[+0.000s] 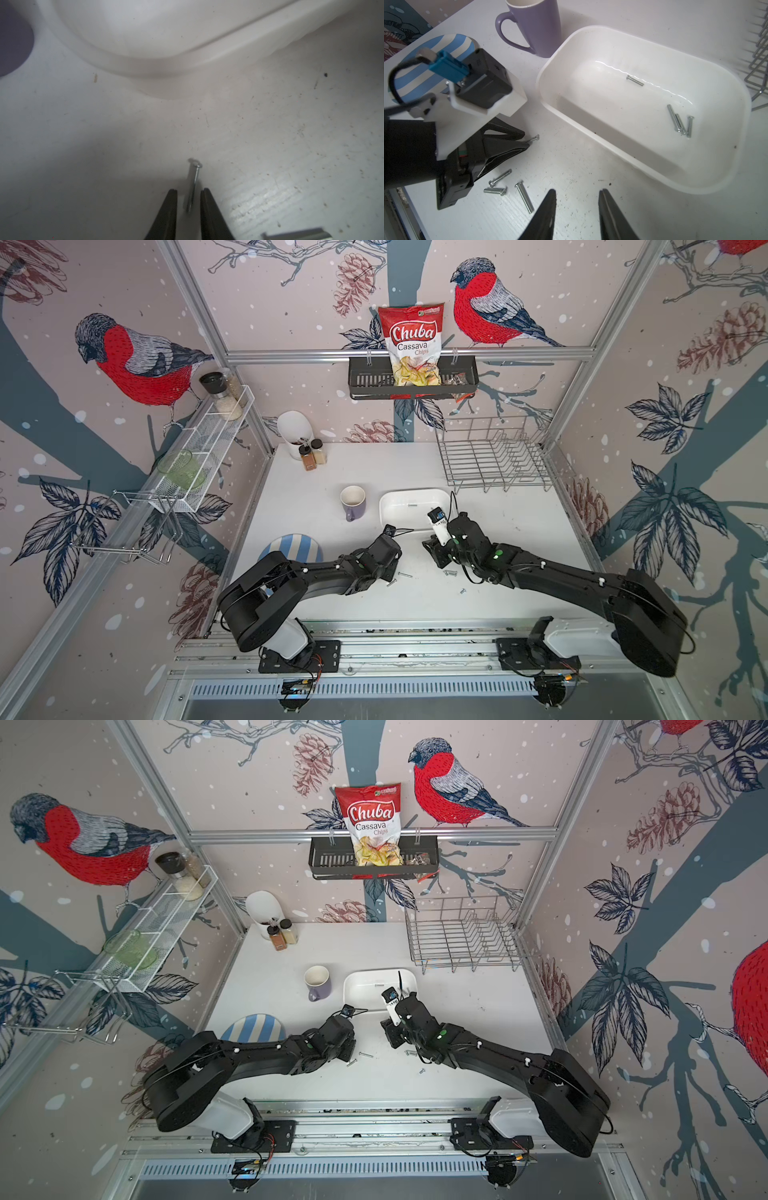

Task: Put the screws on the desktop into the storage box
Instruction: Pick up the screw from the center of the board.

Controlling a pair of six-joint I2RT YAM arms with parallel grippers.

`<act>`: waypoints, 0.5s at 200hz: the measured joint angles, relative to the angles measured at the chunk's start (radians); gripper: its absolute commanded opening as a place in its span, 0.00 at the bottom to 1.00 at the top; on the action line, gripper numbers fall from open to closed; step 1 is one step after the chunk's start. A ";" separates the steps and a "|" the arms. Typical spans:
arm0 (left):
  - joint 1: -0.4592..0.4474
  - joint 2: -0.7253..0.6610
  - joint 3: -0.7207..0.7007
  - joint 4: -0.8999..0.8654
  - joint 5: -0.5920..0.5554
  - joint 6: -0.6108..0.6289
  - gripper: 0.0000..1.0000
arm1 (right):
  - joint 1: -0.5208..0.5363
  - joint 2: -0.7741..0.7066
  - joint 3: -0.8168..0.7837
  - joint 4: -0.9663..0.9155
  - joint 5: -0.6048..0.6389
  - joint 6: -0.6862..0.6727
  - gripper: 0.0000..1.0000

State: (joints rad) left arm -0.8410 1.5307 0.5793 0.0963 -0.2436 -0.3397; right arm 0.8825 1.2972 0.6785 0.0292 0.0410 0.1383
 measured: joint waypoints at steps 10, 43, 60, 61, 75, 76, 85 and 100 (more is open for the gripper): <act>0.000 0.003 0.002 0.000 -0.008 0.000 0.05 | 0.000 -0.009 -0.005 0.000 0.000 0.002 0.38; 0.000 0.012 0.005 0.009 -0.011 -0.001 0.00 | 0.000 -0.035 -0.012 0.000 0.000 0.017 0.37; 0.000 0.026 0.011 0.026 -0.013 -0.001 0.00 | 0.000 -0.043 -0.017 -0.002 0.000 0.017 0.36; 0.000 0.027 0.011 0.026 -0.013 -0.001 0.00 | 0.000 -0.045 -0.017 -0.002 0.000 0.017 0.36; 0.000 0.031 0.014 0.031 -0.012 -0.001 0.00 | 0.000 -0.067 -0.019 0.000 0.000 0.017 0.36; 0.000 0.030 0.014 0.031 -0.012 -0.001 0.00 | 0.000 -0.068 -0.019 0.000 0.000 0.017 0.36; 0.000 0.025 0.014 0.027 -0.008 -0.001 0.00 | 0.000 -0.073 -0.020 0.003 0.000 0.017 0.36; 0.000 -0.006 0.006 0.002 0.015 -0.001 0.00 | 0.000 -0.081 -0.026 0.002 -0.004 0.017 0.36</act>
State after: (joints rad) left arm -0.8410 1.5242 0.5854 0.0986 -0.2287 -0.3408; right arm 0.8829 1.2160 0.6521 0.0315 0.0368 0.1555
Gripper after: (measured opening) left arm 0.070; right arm 0.358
